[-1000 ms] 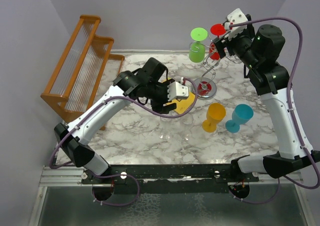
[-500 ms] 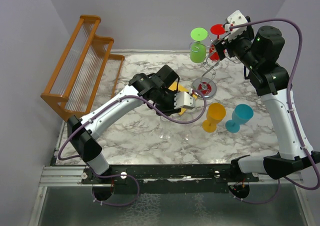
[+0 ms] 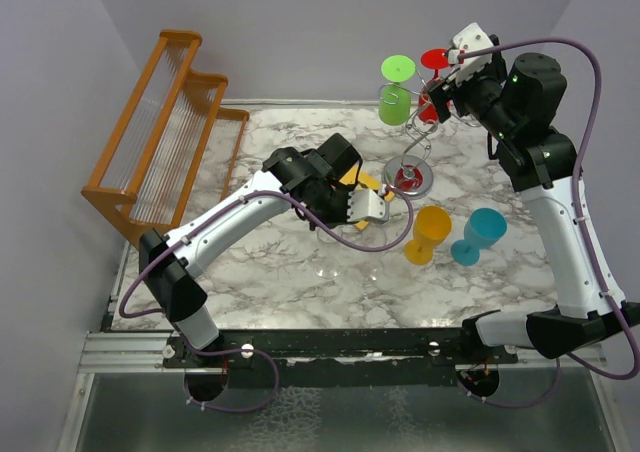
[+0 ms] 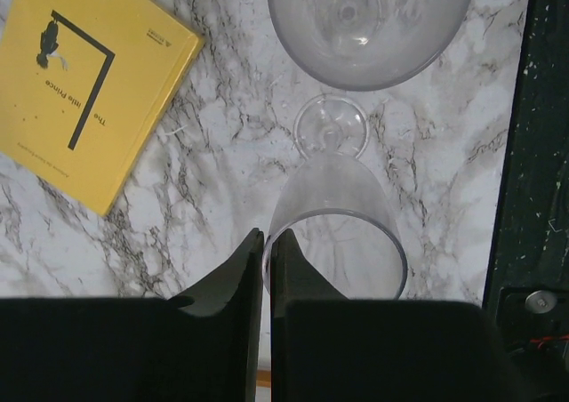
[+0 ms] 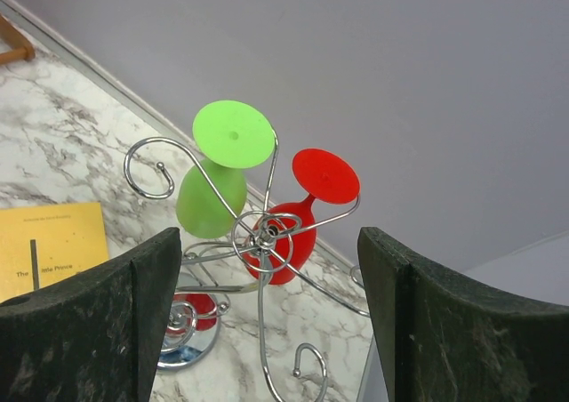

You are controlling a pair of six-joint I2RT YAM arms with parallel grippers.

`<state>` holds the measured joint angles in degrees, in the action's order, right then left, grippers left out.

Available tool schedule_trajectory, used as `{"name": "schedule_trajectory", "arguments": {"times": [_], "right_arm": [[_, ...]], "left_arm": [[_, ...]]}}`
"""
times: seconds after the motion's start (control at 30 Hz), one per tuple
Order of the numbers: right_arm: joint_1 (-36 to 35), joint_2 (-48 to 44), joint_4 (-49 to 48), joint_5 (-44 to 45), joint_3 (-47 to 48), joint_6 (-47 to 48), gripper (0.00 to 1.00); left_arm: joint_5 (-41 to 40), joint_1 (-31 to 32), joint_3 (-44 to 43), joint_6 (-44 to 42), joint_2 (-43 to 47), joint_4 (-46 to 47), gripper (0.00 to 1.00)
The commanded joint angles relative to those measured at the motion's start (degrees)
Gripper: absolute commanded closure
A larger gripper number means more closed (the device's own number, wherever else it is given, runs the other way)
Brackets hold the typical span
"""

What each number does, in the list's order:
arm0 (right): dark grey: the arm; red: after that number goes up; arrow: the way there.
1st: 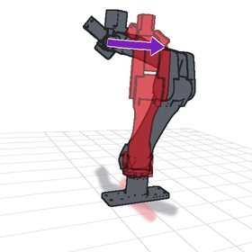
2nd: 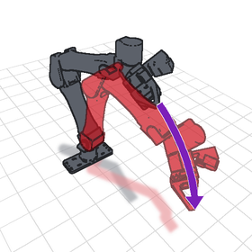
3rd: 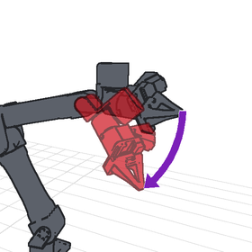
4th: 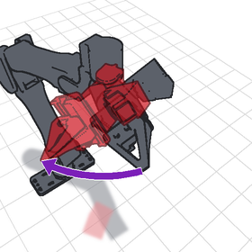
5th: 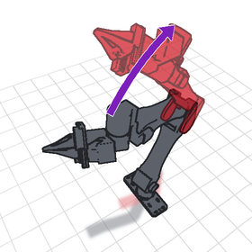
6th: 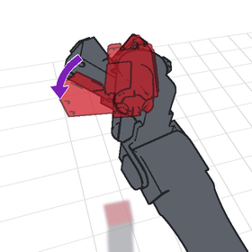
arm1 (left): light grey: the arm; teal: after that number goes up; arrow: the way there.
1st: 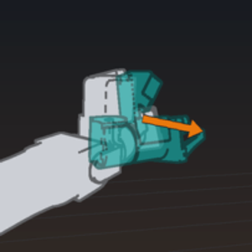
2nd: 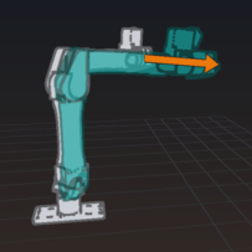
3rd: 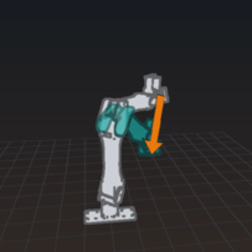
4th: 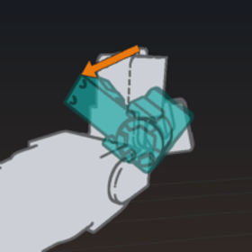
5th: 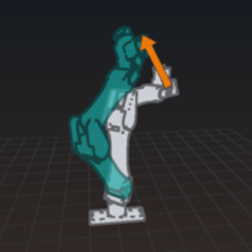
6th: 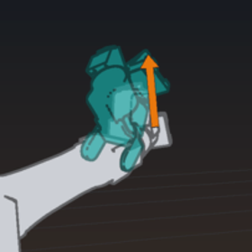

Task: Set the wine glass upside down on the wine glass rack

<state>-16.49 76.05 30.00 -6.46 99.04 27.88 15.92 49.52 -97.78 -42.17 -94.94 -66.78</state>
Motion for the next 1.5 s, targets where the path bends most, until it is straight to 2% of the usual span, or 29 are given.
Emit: {"name": "schedule_trajectory", "arguments": {"times": [0.0,0.27,0.47,0.57,0.73,1.03,1.17,1.3,1.47], "right_arm": [[0.47,-0.60,-0.02,-0.36,0.01,0.20,0.20],[1.41,-0.95,-0.45,1.62,-0.04,0.77,0.20],[1.74,-0.76,0.32,-1.62,0.55,-0.17,0.20],[1.85,-0.49,1.21,-5.63,1.38,-1.77,0.20],[1.99,-0.17,2.72,-18.29,1.07,-5.18,0.21],[1.99,2.93,1.74,-28.74,1.30,-14.08,0.22],[1.99,4.46,0.96,-31.10,2.27,-19.16,0.20],[1.91,5.65,-1.17,-32.15,2.93,-24.60,0.21],[1.91,6.92,-4.07,-31.36,2.88,-30.70,0.25]], "left_arm": [[-8.07,0.23,-1.67,-1.67,0.48,-4.62,1.00],[-16.28,0.23,-3.14,-0.34,5.58,-5.96,1.00],[-19.51,-0.41,-7.96,2.63,7.98,-5.11,1.00],[-18.07,-1.63,-12.57,4.57,8.42,-3.92,1.00],[-12.52,-5.66,-21.25,9.33,8.29,-1.44,1.00],[-7.02,-17.46,-35.21,24.20,6.43,9.21,1.00],[-8.23,-18.26,-35.40,27.68,7.39,15.98,1.00],[-6.75,-18.30,-31.47,30.24,9.60,25.15,1.00],[-3.88,-18.31,-32.72,33.63,8.55,29.62,1.00]]}}
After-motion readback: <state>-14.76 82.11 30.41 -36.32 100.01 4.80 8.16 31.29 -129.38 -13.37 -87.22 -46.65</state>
